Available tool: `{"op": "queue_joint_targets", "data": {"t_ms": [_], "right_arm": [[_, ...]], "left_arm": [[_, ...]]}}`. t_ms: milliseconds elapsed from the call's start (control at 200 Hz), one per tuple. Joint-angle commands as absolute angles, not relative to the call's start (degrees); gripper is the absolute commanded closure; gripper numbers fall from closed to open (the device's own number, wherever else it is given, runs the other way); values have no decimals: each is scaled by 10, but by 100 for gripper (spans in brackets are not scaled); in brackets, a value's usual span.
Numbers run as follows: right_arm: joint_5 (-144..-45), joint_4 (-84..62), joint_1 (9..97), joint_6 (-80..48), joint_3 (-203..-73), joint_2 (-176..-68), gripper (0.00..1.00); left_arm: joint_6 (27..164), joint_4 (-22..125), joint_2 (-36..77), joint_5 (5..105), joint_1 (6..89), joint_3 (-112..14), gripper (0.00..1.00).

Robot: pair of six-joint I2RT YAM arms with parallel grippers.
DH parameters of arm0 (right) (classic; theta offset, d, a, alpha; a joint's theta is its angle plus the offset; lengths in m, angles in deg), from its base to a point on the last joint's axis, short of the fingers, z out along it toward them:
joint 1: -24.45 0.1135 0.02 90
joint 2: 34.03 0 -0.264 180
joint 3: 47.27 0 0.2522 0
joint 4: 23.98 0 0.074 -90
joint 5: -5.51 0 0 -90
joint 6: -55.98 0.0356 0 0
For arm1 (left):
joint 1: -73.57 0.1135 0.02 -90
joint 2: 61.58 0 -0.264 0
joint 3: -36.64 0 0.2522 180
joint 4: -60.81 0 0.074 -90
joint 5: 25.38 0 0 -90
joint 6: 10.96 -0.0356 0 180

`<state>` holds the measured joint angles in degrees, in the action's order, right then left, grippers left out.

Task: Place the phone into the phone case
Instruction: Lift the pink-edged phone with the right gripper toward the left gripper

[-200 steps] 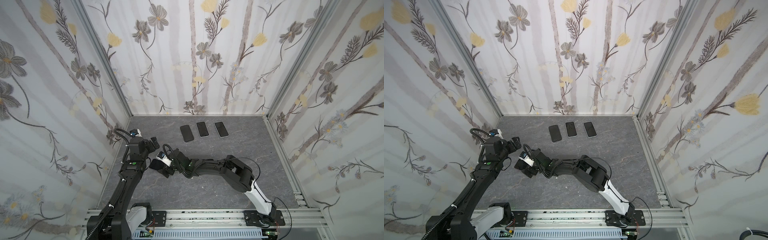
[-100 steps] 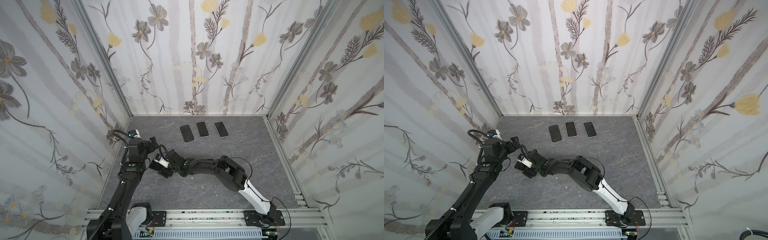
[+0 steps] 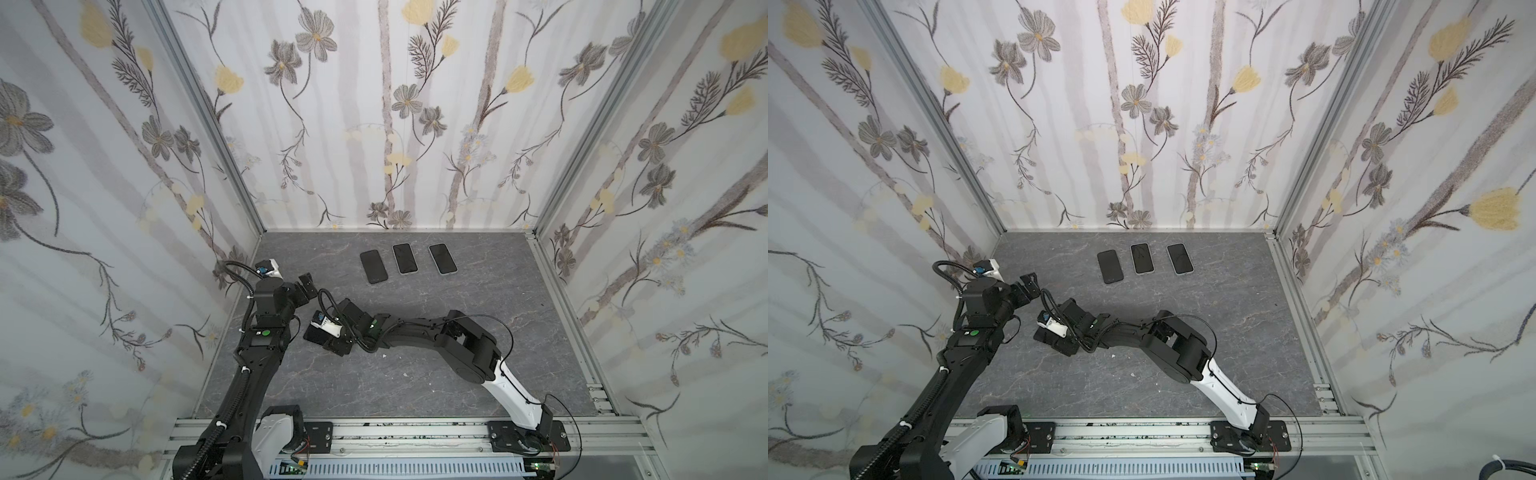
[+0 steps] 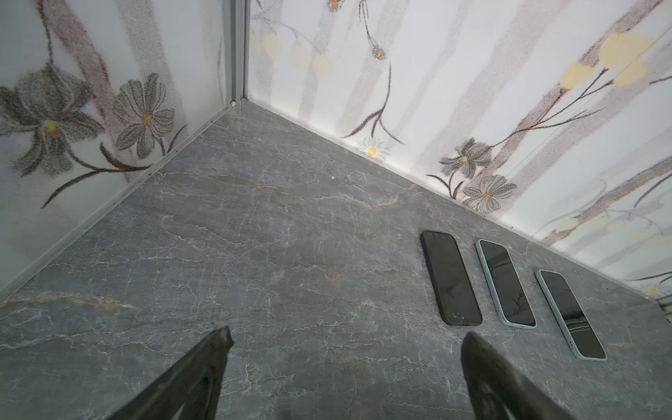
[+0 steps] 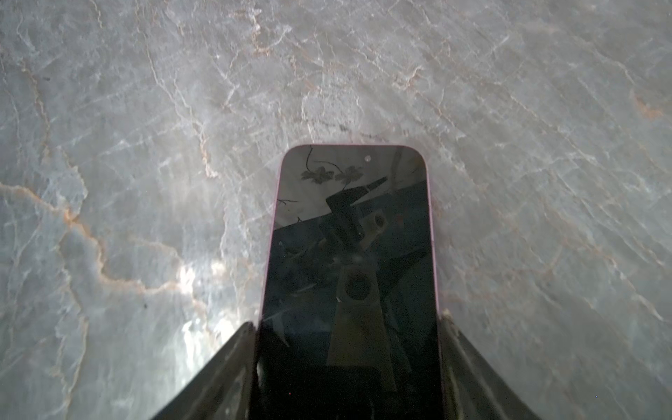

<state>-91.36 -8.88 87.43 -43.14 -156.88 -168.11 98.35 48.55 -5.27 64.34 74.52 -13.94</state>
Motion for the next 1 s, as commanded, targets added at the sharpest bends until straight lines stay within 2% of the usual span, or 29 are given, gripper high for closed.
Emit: {"op": "queue_joint_targets", "data": {"t_ms": [0,420,774,994], "right_arm": [[-912,-69,875,-434,-1533,-1648,37],[-937,-189,873,-370,-1335,-1509,40],[-946,-225,867,-354,-1273,-1468,41],[-951,-262,860,-341,-1230,-1422,42]], "left_arm": [[985,505,-56,628,745,-135,0],[993,514,-41,585,745,-132,0],[1002,514,-23,553,744,-129,0],[1002,512,-7,507,728,-133,5]]}}
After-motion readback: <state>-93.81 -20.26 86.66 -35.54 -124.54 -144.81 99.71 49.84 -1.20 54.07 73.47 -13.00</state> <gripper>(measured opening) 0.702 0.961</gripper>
